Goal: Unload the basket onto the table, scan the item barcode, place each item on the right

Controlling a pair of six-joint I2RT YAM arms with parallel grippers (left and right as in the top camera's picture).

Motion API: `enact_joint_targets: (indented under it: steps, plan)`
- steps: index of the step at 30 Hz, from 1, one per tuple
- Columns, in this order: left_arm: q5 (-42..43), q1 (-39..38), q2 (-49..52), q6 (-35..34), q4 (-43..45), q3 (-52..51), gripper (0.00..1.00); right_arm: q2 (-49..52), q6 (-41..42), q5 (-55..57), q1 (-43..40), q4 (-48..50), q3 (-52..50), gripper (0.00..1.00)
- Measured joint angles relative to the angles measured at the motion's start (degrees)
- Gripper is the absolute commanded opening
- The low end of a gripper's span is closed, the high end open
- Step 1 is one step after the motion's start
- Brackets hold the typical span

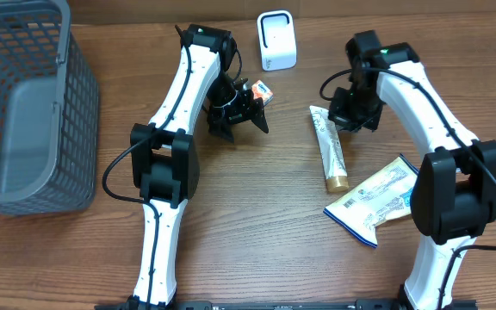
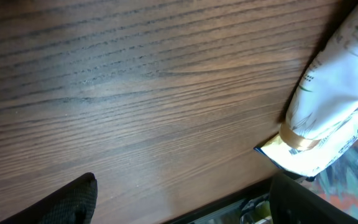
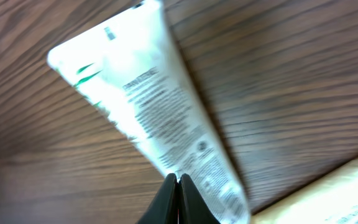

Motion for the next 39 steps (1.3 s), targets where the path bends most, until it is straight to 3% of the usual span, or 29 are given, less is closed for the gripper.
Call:
enact_joint_targets:
  steps: [9, 19, 21, 24, 26, 28, 34, 39]
  plan:
    - [0.0, -0.7, 0.0, 0.0, 0.3, 0.0, 0.82, 0.0, 2.2, 0.1, 2.7, 7.6, -10.9, 0.04]
    - [-0.2, -1.0, 0.0, 0.0, 0.4, 0.0, 0.85, 0.0, 6.8, 0.8, 9.7, 10.1, -12.4, 0.04]
    - [0.0, -1.6, 0.0, 0.1, 0.7, 0.0, 0.7, 0.0, 7.2, 0.9, 9.4, 8.8, -12.3, 0.04]
    - [2.0, -3.3, 0.0, 1.2, 2.3, 0.0, 0.34, 0.1, 6.8, 0.8, 7.7, 4.3, -9.9, 0.04]
    - [3.4, -5.1, 0.0, 2.1, 3.8, 0.0, 0.27, 0.1, 5.6, 0.8, 5.4, 1.7, -6.7, 0.04]
    - [4.9, -6.9, 0.0, 2.2, 6.2, 0.0, 0.05, 0.0, 3.9, 0.8, 2.4, -0.5, -3.6, 0.04]
    - [11.8, -12.4, 0.0, 1.2, 15.1, 0.0, 0.04, 0.0, -0.1, -1.3, -5.1, -2.0, -1.8, 0.04]
    - [10.6, -14.2, 0.0, -0.7, 17.2, -1.4, 0.04, 0.0, -1.6, -2.1, -5.8, -2.5, -1.8, 0.04]
